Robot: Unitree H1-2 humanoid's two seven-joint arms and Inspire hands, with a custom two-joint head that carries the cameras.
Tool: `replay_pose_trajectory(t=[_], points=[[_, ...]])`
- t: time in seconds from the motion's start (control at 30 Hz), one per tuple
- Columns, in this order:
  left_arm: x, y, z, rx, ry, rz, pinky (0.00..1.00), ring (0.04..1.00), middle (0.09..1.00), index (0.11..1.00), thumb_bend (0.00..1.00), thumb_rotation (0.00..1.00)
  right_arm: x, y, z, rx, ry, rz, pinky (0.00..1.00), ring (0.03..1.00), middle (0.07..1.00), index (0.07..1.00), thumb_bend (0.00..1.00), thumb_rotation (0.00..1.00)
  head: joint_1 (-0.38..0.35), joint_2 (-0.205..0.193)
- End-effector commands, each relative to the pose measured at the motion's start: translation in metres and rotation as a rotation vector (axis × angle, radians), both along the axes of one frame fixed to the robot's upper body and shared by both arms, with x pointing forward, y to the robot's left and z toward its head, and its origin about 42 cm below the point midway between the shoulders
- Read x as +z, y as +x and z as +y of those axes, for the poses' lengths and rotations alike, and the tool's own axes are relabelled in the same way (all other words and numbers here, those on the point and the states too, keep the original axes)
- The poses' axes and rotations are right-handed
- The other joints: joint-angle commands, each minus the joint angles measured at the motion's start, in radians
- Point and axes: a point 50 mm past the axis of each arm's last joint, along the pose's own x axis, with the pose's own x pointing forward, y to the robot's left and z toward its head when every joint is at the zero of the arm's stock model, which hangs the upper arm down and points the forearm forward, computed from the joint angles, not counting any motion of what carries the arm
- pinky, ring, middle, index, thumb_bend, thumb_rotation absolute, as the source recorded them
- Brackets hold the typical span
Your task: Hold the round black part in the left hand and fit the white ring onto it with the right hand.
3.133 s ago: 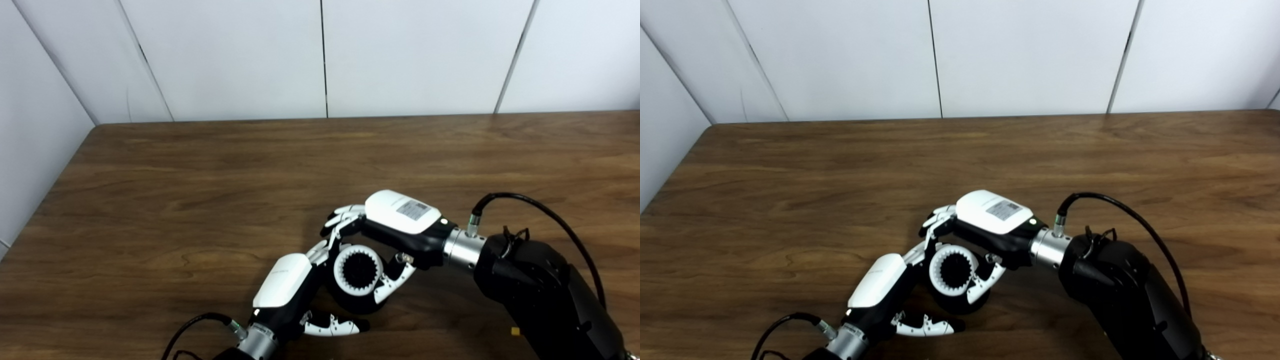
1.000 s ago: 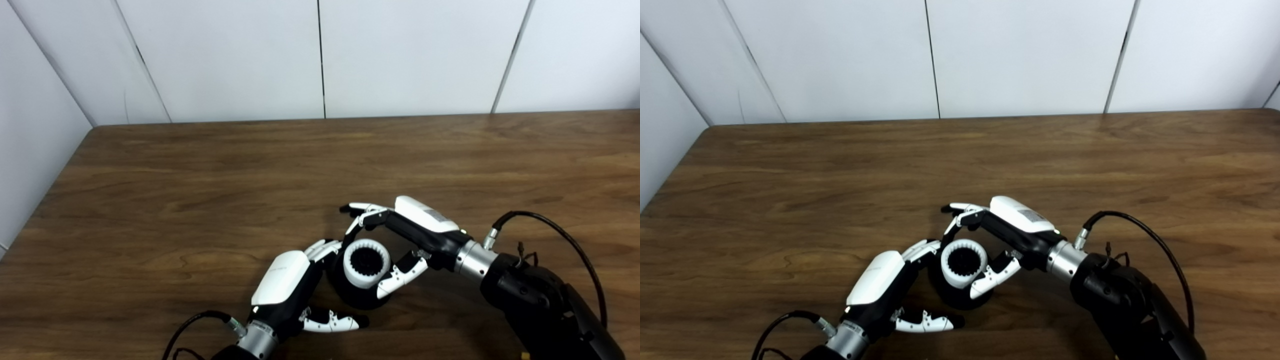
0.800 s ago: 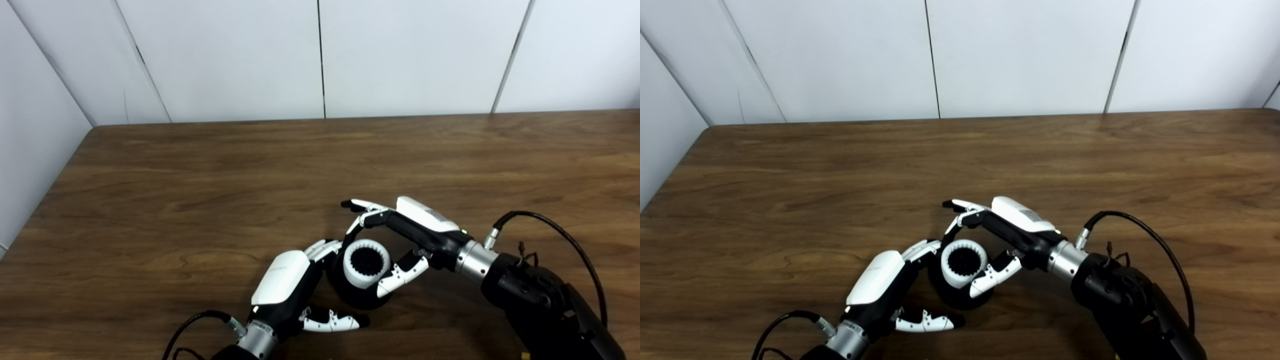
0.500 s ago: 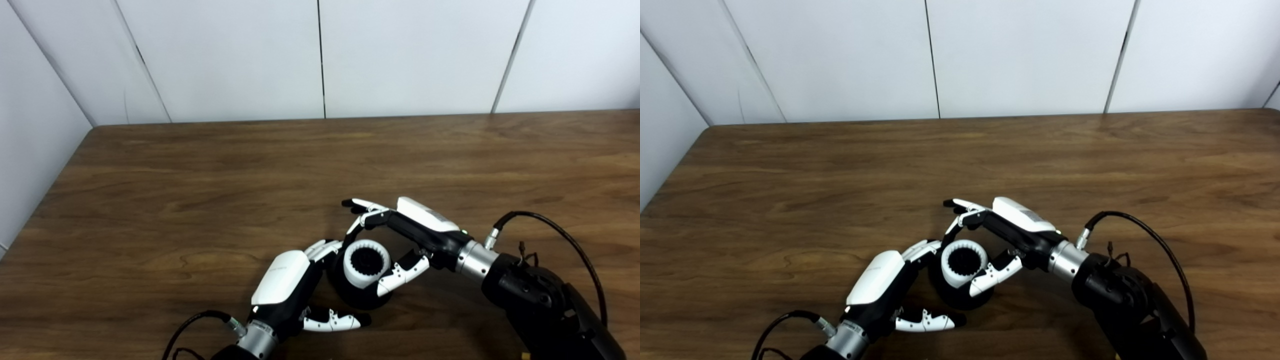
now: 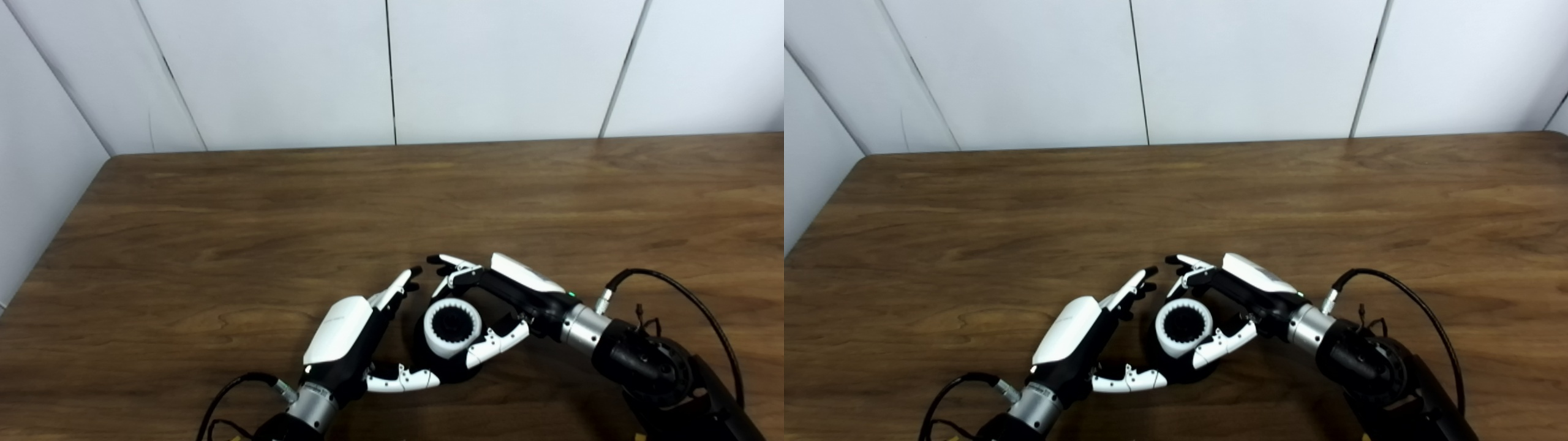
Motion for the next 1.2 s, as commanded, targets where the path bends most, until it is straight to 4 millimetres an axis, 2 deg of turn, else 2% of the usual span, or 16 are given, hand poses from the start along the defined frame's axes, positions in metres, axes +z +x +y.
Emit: replay_pose_trajectory(t=[0.0,0.1,0.43,0.57,0.73,0.83,0.87,0.9,1.03,1.13,1.17], points=[[-0.004,-0.003,0.002,0.003,-0.007,0.042,0.76,0.904,0.912,0.968,0.92,0.45,0.008,0.005,-0.007,-0.027,-0.007,0.002,0.81,0.942,0.977,1.0,1.0,0.42,0.001,0.001],[-0.001,-0.001,0.006,0.013,-0.018,0.04,0.8,0.933,0.928,0.973,0.91,0.43,0.01,0.005,-0.01,-0.043,0.019,0.013,0.83,0.948,0.978,0.996,1.0,0.41,0.002,-0.008],[0.001,0.002,0.014,0.061,-0.065,0.038,0.83,0.935,0.927,0.982,0.92,0.54,0.007,0.004,-0.021,-0.088,0.101,0.015,0.88,0.944,0.965,0.981,1.0,0.44,0.002,-0.027],[-0.002,0.003,0.016,0.106,-0.113,0.056,0.78,0.907,0.923,0.987,0.9,0.67,0.004,0.003,-0.025,-0.129,0.148,0.042,0.89,0.942,0.963,0.978,1.0,0.51,-0.002,-0.025],[-0.005,0.003,0.022,0.171,-0.219,0.06,0.84,0.926,0.935,1.0,0.79,0.82,0.001,-0.005,-0.025,-0.19,0.208,0.073,0.89,0.942,0.959,0.977,1.0,0.64,-0.004,-0.023],[-0.005,0.006,0.025,0.222,-0.271,0.044,0.87,0.94,0.95,1.0,0.74,0.93,0.0,-0.011,-0.023,-0.244,0.226,0.071,0.88,0.939,0.958,0.972,0.91,0.75,-0.008,-0.023],[-0.005,0.007,0.025,0.234,-0.284,0.038,0.89,0.945,0.959,0.999,0.71,0.97,0.0,-0.013,-0.022,-0.256,0.234,0.069,0.88,0.937,0.959,0.967,0.85,0.82,-0.008,-0.023],[-0.004,0.008,0.026,0.247,-0.297,0.031,0.89,0.947,0.962,0.999,0.7,0.98,0.0,-0.015,-0.02,-0.276,0.251,0.068,0.88,0.936,0.96,0.966,0.83,0.84,-0.004,-0.021],[-0.005,0.012,0.028,0.295,-0.351,0.022,0.93,0.957,0.973,1.0,0.65,1.0,-0.002,-0.017,-0.014,-0.342,0.385,0.105,0.92,0.964,0.984,0.967,0.62,0.98,-0.01,-0.016],[-0.006,0.014,0.029,0.331,-0.396,0.023,0.92,0.953,0.964,0.989,0.68,1.0,-0.002,-0.016,-0.011,-0.37,0.485,0.127,0.83,0.955,0.995,0.976,0.49,0.99,-0.01,-0.016],[-0.006,0.015,0.029,0.345,-0.412,0.02,0.92,0.953,0.964,0.987,0.67,1.0,-0.002,-0.015,-0.01,-0.382,0.51,0.126,0.84,0.956,0.995,0.976,0.45,1.0,-0.01,-0.016]])
